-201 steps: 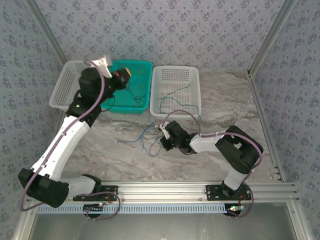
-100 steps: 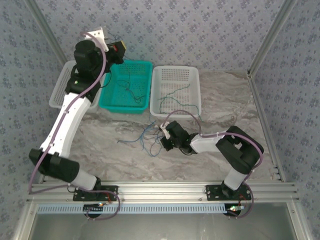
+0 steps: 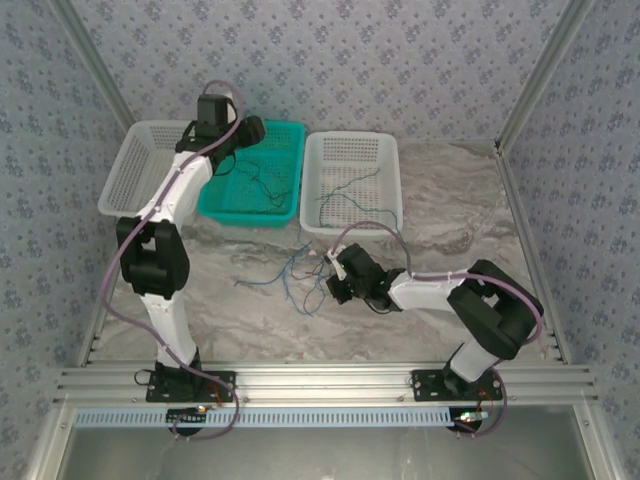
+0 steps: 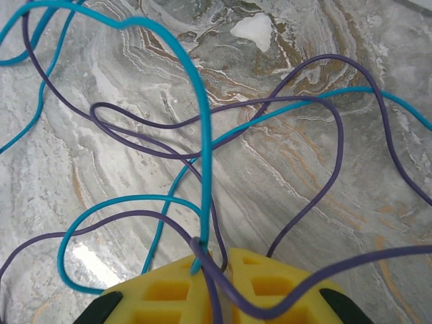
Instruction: Untangle the cables
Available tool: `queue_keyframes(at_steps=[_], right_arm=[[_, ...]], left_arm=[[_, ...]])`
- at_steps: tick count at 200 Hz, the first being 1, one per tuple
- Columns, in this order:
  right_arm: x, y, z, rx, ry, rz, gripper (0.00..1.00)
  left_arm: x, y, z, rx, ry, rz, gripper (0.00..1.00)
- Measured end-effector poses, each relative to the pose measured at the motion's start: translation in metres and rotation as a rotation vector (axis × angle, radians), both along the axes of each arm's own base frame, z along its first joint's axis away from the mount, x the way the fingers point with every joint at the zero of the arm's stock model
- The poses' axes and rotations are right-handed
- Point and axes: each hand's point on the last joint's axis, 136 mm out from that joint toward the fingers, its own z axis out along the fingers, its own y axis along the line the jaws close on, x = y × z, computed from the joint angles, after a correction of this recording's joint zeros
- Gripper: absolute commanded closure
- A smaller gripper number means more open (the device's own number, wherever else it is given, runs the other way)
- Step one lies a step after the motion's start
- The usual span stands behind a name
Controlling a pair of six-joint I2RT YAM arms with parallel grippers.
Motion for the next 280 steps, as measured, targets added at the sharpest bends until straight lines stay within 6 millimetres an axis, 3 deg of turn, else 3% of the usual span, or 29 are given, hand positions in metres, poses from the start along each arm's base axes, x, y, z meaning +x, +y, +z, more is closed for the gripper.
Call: queue_keyframes(at_steps=[20,41,72,94,106,121,161,195,221,259,280], right_arm=[[-0.002,0.001,0.01,0.012,-0.012,0.002,0.84],[-0.003,0.001,0.02,0.027,-0.027,0.004,0.89],[-0.003,0.008,0.04,0.06,-0.036,0.026,0.93],[0.0,0.02,0.067,0.118,-0.061,0.053,0.96],[0.002,0.027,0.084,0.154,-0.081,0.075,0.98],[0.002,0.036,0.106,0.204,-0.103,0.103,1.0],[0.003,0.052,0.149,0.312,-0.117,0.175,1.0],[-0.001,0.062,0.174,0.377,-0.105,0.232,1.0],[-0.004,0.067,0.19,0.423,-0.085,0.259,1.0],[-0.004,0.071,0.226,0.503,-0.097,0.284,1.0],[-0.01,0.07,0.24,0.536,-0.104,0.303,1.0]], left_arm=[[-0.01,0.004,0.018,0.005,-0.023,0.008,0.29],[-0.035,0.007,0.065,-0.013,-0.099,0.003,0.29],[-0.119,0.001,0.145,-0.074,-0.272,-0.076,0.27],[-0.185,-0.019,0.172,-0.105,-0.382,-0.193,0.24],[-0.213,-0.028,0.168,-0.109,-0.405,-0.26,0.24],[-0.238,-0.031,0.148,-0.096,-0.4,-0.321,0.23],[-0.279,-0.032,0.071,-0.048,-0.275,-0.428,0.22],[-0.31,-0.037,0.032,-0.105,-0.219,-0.506,0.22],[-0.32,-0.051,0.018,-0.167,-0.199,-0.581,0.22],[-0.321,-0.076,0.017,-0.2,-0.207,-0.686,0.22],[-0.314,-0.087,0.006,-0.217,-0.173,-0.725,0.38]])
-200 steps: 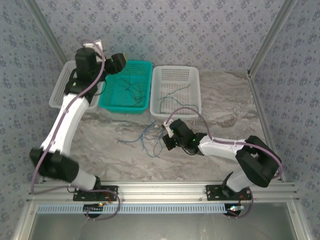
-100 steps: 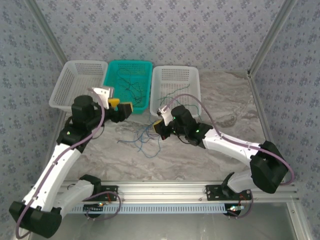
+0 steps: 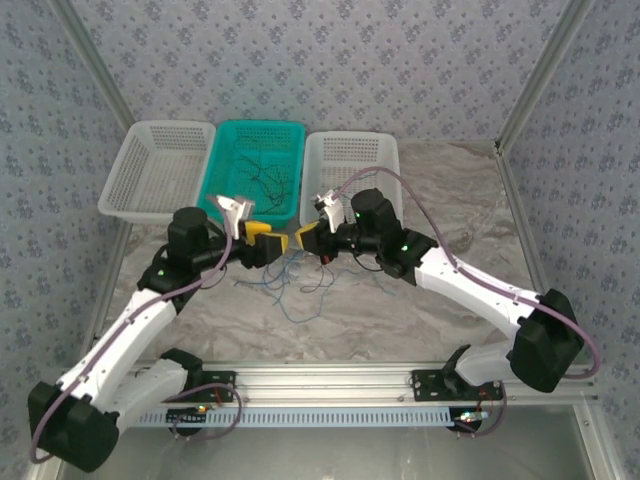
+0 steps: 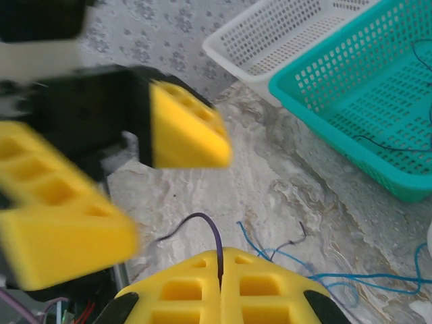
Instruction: Untangle the cables
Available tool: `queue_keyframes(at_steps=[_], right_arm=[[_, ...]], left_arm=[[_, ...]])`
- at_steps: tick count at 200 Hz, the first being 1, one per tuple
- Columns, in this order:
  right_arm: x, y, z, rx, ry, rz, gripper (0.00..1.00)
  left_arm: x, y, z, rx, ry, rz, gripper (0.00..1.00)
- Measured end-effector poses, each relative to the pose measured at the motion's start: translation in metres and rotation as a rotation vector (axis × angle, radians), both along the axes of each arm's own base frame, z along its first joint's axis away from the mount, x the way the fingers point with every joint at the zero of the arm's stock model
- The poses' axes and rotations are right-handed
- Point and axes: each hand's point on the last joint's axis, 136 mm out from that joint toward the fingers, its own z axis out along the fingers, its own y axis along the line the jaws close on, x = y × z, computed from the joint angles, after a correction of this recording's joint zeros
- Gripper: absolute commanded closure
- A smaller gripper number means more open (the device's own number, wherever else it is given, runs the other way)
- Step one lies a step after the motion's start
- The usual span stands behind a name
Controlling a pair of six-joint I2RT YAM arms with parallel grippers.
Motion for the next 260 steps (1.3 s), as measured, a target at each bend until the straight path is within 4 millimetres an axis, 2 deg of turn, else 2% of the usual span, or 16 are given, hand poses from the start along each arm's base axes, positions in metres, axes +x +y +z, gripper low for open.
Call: queue_keyframes(at_steps=[12,26,38,51,64,75,92,106,118,133,160,182,201,243,260], right_arm=[[-0.003,0.0,0.005,0.012,-0.002,0.009,1.0],[-0.004,0.0,0.008,0.019,0.001,0.011,1.0],[-0.005,0.0,0.008,0.021,0.004,0.012,1.0],[-0.005,0.0,0.008,0.021,0.006,0.012,1.0],[-0.006,0.001,0.008,0.022,0.006,0.014,1.0],[-0.006,0.001,0.008,0.022,0.006,0.012,0.88],[-0.003,0.0,0.007,0.012,-0.003,-0.008,0.62],[0.0,-0.002,0.0,-0.006,-0.016,-0.036,0.52],[0.002,-0.003,-0.01,-0.026,-0.027,-0.054,0.51],[0.004,-0.001,-0.028,-0.055,-0.028,-0.062,0.49],[0.01,0.014,-0.061,-0.114,-0.042,-0.043,0.49],[0.017,0.022,-0.096,-0.179,-0.018,-0.039,0.51],[0.023,0.02,-0.124,-0.227,0.002,-0.061,0.53],[0.019,-0.01,-0.179,-0.328,0.066,-0.108,0.53],[0.016,-0.025,-0.198,-0.367,0.096,-0.13,0.57]], left_arm=[[0.003,-0.007,-0.006,-0.007,0.015,-0.031,0.46],[0.006,-0.012,-0.011,-0.02,0.037,-0.059,0.7],[0.006,-0.016,-0.013,-0.026,0.047,-0.072,0.82],[0.006,-0.018,-0.011,-0.041,0.047,-0.08,1.0],[0.005,-0.019,-0.005,-0.055,0.032,-0.087,1.0],[0.004,-0.018,0.0,-0.066,0.022,-0.085,1.0],[0.001,-0.017,0.013,-0.093,0.0,-0.076,1.0],[-0.003,-0.015,0.035,-0.132,-0.032,-0.072,1.0],[-0.007,-0.014,0.061,-0.163,-0.077,-0.073,1.0],[-0.015,-0.014,0.104,-0.197,-0.163,-0.08,1.0],[-0.034,-0.013,0.175,-0.252,-0.317,-0.091,1.0],[-0.034,-0.001,0.208,-0.257,-0.382,-0.016,1.0],[-0.029,0.015,0.233,-0.241,-0.414,0.093,1.0],[-0.03,0.063,0.298,-0.218,-0.529,0.343,1.0],[-0.025,0.085,0.317,-0.184,-0.562,0.462,1.0]])
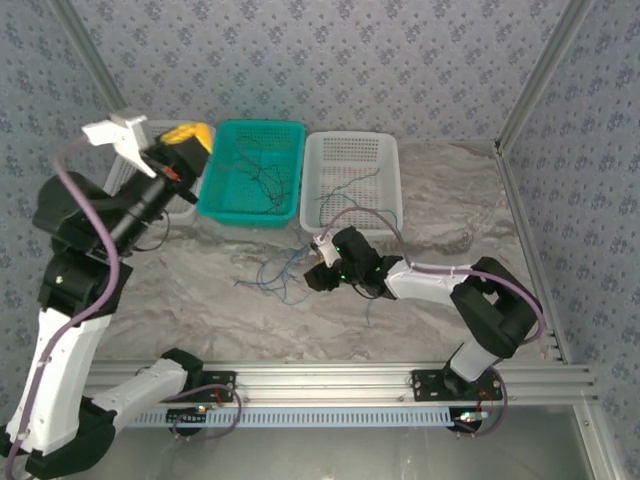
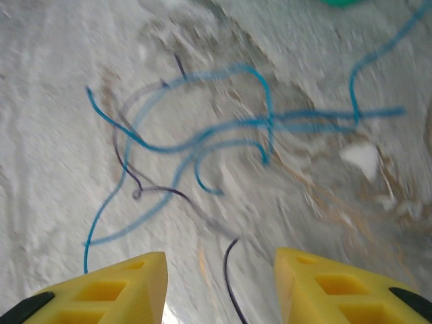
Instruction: Untangle the cables
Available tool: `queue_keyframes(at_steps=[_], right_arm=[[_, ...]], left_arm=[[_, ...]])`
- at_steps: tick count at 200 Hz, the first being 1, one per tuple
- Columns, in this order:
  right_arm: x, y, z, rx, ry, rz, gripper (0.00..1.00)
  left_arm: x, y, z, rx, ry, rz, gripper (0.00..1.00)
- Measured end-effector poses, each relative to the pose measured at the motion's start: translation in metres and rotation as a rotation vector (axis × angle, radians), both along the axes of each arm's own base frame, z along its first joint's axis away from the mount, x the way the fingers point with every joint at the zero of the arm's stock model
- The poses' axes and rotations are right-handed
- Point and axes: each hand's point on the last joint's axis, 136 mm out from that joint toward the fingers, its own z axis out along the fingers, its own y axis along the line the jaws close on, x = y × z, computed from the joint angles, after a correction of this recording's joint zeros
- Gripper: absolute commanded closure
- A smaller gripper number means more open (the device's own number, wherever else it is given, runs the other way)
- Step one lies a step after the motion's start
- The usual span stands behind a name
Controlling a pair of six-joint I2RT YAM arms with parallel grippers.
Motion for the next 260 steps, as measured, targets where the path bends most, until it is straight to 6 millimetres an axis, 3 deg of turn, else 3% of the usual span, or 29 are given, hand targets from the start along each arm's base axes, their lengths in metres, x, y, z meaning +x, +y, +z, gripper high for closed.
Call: queue_keyframes(at_steps=[8,22,33,59,93,105,134,146,157,178,192,209,236,260], right_arm=[[-0.001,-0.008,-0.008,-0.015,0.014,-0.013,0.66],[-0.004,-0.022,-0.021,-0.038,0.042,-0.036,0.89],[-0.005,-0.032,-0.027,-0.045,0.062,-0.059,1.0],[-0.003,-0.039,-0.016,-0.024,0.05,-0.081,1.0],[-0.003,-0.038,0.025,0.045,-0.022,-0.079,1.0],[-0.004,-0.04,0.039,0.061,-0.044,-0.078,1.0],[-0.002,-0.04,0.079,0.1,-0.118,-0.073,1.0],[-0.001,-0.039,0.097,0.12,-0.149,-0.069,1.0],[0.0,-0.039,0.109,0.131,-0.17,-0.066,1.0],[0.003,-0.037,0.125,0.143,-0.194,-0.062,1.0],[0.003,-0.036,0.128,0.145,-0.197,-0.061,1.0],[0.002,-0.037,0.126,0.137,-0.189,-0.06,1.0],[0.001,-0.038,0.123,0.127,-0.177,-0.059,1.0],[0.0,-0.038,0.122,0.123,-0.172,-0.058,1.0]], left_arm=[[0.003,0.012,0.006,0.004,-0.003,0.065,1.0],[0.009,0.037,0.011,0.007,0.004,0.189,1.0],[0.014,0.054,0.008,0.009,0.025,0.276,1.0],[0.032,0.079,-0.022,0.021,0.116,0.396,1.0],[0.055,0.089,-0.123,0.076,0.349,0.458,1.0],[0.062,0.092,-0.175,0.1,0.464,0.478,0.96],[0.048,0.097,-0.286,0.135,0.702,0.49,0.88],[0.038,0.097,-0.317,0.128,0.764,0.485,0.81],[0.03,0.095,-0.342,0.118,0.812,0.471,0.66],[0.019,0.089,-0.374,0.103,0.882,0.435,0.46],[0.016,0.085,-0.382,0.109,0.91,0.41,0.41],[0.015,0.081,-0.375,0.125,0.898,0.379,0.36],[0.017,0.055,-0.328,0.13,0.767,0.217,0.37],[0.012,0.004,-0.295,0.139,0.631,-0.034,0.35]])
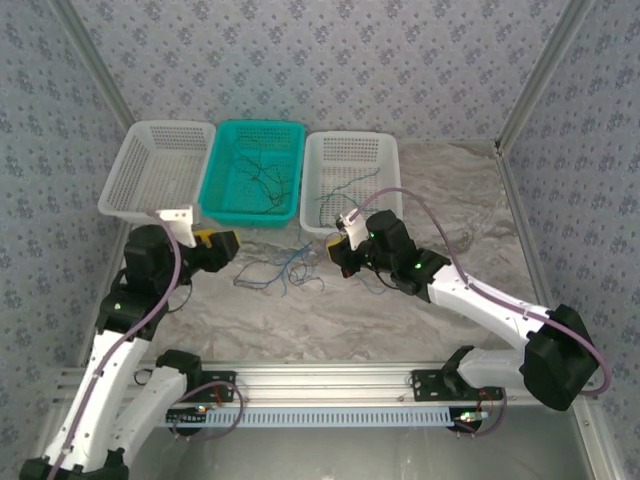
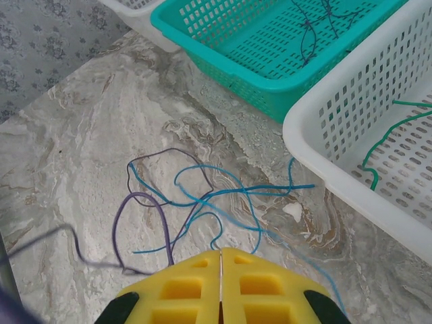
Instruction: Untangle the cables
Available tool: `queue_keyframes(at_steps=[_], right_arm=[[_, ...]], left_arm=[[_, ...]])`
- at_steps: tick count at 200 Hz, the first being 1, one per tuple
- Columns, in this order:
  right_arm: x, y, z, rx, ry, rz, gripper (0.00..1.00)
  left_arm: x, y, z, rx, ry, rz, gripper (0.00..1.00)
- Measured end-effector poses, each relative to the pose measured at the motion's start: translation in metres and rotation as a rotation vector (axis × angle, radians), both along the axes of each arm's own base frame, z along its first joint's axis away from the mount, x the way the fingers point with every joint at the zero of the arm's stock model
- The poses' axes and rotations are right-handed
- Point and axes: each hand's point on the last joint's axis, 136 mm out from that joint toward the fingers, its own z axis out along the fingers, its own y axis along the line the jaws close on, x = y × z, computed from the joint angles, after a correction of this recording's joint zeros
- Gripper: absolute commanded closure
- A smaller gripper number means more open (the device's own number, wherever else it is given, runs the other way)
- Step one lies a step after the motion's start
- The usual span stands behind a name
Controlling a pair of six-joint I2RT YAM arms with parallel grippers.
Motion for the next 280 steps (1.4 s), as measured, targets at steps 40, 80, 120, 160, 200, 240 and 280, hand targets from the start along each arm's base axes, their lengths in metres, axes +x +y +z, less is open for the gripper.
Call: queue_keyframes(at_steps=[40,80,120,160,200,240,280], right_arm=[[-0.001,-0.001,-0.002,-0.005,0.006,0.0,1.0],[-0.001,-0.001,-0.003,-0.009,0.012,0.0,1.0],[-0.002,-0.001,-0.003,-0.01,0.013,0.0,1.0],[0.0,-0.003,-0.005,-0.016,0.012,-0.011,0.98],[0.004,0.001,-0.023,-0.007,0.004,-0.013,0.92],[0.01,0.008,-0.043,0.019,-0.006,-0.01,0.87],[-0.01,-0.039,-0.147,-0.2,0.22,-0.113,0.76]], left_arm=[[-0.029,-0.099,-0.002,0.026,-0.061,-0.398,0.31],[-0.03,-0.167,-0.053,0.114,0.006,-0.56,0.29],[-0.014,-0.189,-0.076,0.141,0.009,-0.545,0.67],[-0.004,-0.182,-0.048,0.121,-0.089,-0.474,1.0],[-0.011,-0.168,-0.009,0.087,-0.143,-0.444,1.0],[-0.008,-0.153,0.002,0.135,-0.115,-0.388,1.0],[-0.014,-0.133,0.147,-0.046,-0.413,-0.311,1.0]])
